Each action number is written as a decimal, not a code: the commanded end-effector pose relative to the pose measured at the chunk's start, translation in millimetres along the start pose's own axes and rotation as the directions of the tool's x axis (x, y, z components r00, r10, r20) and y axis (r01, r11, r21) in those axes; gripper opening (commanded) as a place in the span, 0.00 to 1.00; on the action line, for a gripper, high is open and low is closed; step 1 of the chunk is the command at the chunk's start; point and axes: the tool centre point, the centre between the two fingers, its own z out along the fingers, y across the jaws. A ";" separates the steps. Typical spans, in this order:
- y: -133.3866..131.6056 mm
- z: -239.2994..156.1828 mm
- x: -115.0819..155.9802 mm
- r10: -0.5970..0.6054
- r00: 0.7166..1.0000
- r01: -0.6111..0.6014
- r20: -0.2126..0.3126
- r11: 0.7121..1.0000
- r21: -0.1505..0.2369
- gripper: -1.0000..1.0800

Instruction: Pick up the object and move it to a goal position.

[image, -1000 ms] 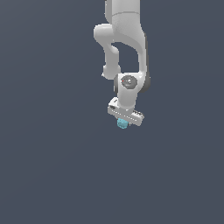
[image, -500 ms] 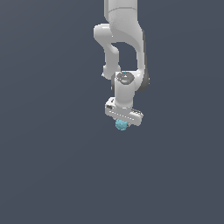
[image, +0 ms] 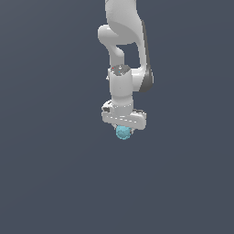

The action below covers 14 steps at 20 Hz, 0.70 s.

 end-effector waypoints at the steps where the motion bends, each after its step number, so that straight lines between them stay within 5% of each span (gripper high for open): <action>1: -0.4 -13.3 16.5 -0.018 0.999 0.019 -0.039 0.999 0.033 0.00; 14: -1.6 -74.2 77.8 -0.076 0.977 0.110 -0.200 0.980 0.168 0.00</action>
